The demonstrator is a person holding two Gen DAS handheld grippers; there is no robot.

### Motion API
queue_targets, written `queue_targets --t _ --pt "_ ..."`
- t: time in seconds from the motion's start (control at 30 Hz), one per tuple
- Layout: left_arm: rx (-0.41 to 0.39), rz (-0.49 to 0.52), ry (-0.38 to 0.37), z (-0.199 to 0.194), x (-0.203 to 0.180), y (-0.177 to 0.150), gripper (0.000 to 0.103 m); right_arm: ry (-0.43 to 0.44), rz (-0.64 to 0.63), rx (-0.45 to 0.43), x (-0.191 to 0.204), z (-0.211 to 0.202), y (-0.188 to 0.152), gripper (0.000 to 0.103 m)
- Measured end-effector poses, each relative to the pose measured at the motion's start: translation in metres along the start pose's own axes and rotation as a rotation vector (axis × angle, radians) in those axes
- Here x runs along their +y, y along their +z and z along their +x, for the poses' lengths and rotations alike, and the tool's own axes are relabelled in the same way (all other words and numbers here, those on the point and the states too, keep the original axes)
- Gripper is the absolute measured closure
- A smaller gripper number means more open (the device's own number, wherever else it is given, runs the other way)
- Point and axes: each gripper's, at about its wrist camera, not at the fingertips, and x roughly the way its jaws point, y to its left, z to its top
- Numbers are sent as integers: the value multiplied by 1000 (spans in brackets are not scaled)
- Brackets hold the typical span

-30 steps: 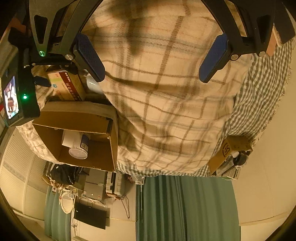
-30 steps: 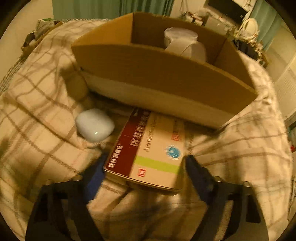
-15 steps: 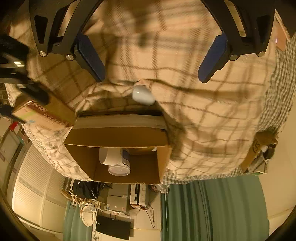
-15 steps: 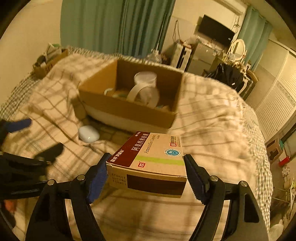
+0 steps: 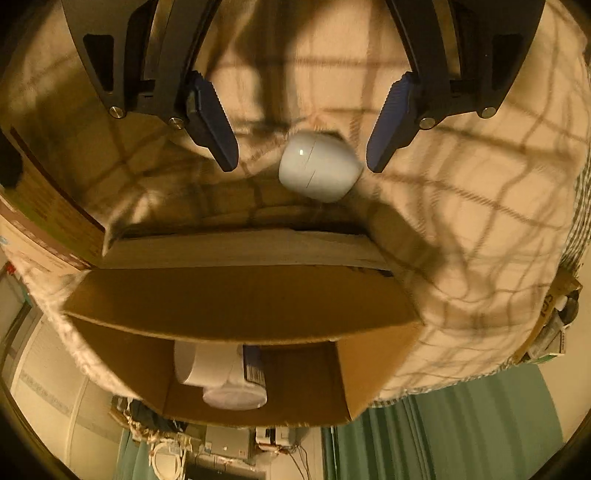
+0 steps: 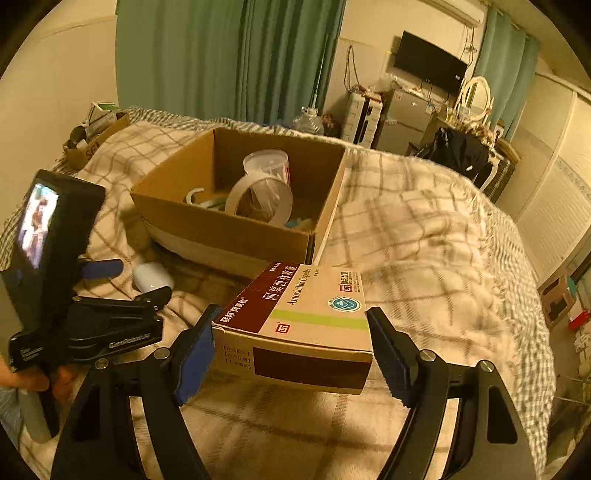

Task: Organize objects
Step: 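Grasp the white earbud case with the left tool, then lower the earbud case and medicine box into the box and open both tools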

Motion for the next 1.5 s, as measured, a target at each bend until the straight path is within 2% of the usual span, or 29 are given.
queue_targets --t 0.1,0.23,0.27,0.37,0.6,0.83,1.07,1.37,1.5 --pt "19 8 27 19 -2 7 29 26 6 12 -3 7 -1 26" --pt "65 42 51 35 -9 4 48 46 21 24 -5 12 -5 26" --pt "68 56 48 35 -11 3 48 48 27 24 -6 12 -6 26" --pt "57 73 48 28 -15 -2 49 42 27 20 -5 10 -7 26" --pt "13 68 -36 -22 -17 -25 49 11 20 -8 -2 -11 -8 26" --pt "-78 42 -111 -90 -10 -51 49 0 17 -47 4 -44 -7 26" --pt "-183 17 -161 -139 1 -44 49 -21 -3 -114 15 -91 2 26" --pt "-309 -11 -201 -191 23 -13 49 -15 -38 -220 26 -141 41 26" --pt "-360 -7 -168 -199 28 12 49 -10 -40 -263 24 -149 71 26"
